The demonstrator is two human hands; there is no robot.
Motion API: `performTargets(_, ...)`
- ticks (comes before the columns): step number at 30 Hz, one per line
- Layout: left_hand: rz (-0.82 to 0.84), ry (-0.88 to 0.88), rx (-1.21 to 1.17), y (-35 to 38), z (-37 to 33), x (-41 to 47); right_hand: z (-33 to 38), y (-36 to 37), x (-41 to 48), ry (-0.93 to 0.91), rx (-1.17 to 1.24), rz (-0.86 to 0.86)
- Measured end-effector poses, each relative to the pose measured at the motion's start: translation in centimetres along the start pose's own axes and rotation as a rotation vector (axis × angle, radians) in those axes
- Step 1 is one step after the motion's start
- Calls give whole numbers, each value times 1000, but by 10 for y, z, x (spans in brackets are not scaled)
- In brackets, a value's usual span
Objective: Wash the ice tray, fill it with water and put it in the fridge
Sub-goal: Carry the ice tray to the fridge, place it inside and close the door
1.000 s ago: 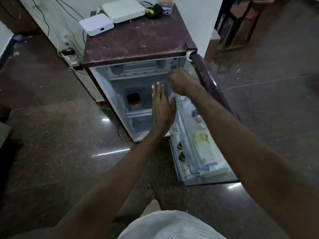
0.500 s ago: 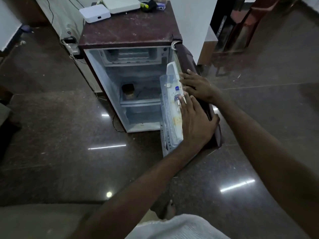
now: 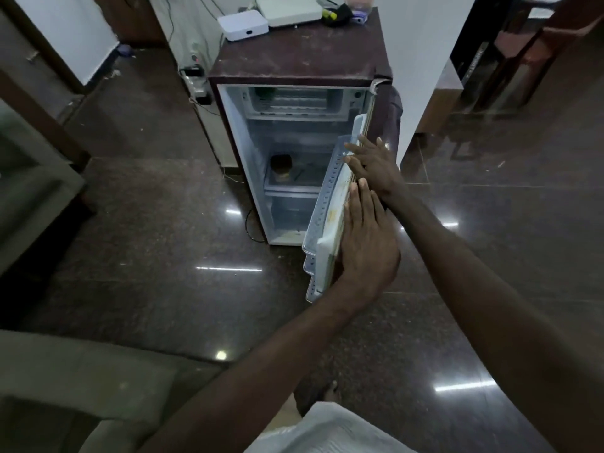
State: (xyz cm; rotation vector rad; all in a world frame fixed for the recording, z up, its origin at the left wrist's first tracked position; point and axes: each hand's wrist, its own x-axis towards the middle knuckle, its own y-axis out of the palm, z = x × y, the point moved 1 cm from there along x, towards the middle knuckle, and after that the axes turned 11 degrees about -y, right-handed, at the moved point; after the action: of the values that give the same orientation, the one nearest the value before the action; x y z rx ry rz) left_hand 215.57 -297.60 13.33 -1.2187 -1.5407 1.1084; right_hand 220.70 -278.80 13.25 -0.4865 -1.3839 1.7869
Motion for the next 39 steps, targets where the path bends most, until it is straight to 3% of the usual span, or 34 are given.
performTargets(4,-1,-43,87,-5,42,16,29,21,24,-33,6,-59)
performTargets(7,-16,-108,8,-10,75,32,45,33,39,-90,-37,-79)
performTargets(16,-291,-213,64,1,173,117,81,63,85,-166,-197,-177)
performTargets(23,-384,-215,124,6,234,191,93,85,144,-103,-261,-164)
performTargets(30,-410,-319,20,2,266,268,98,105,205,4,-241,-291)
performTargets(39,-407,-264,-46,2,295,350,88,122,276,137,-278,-421)
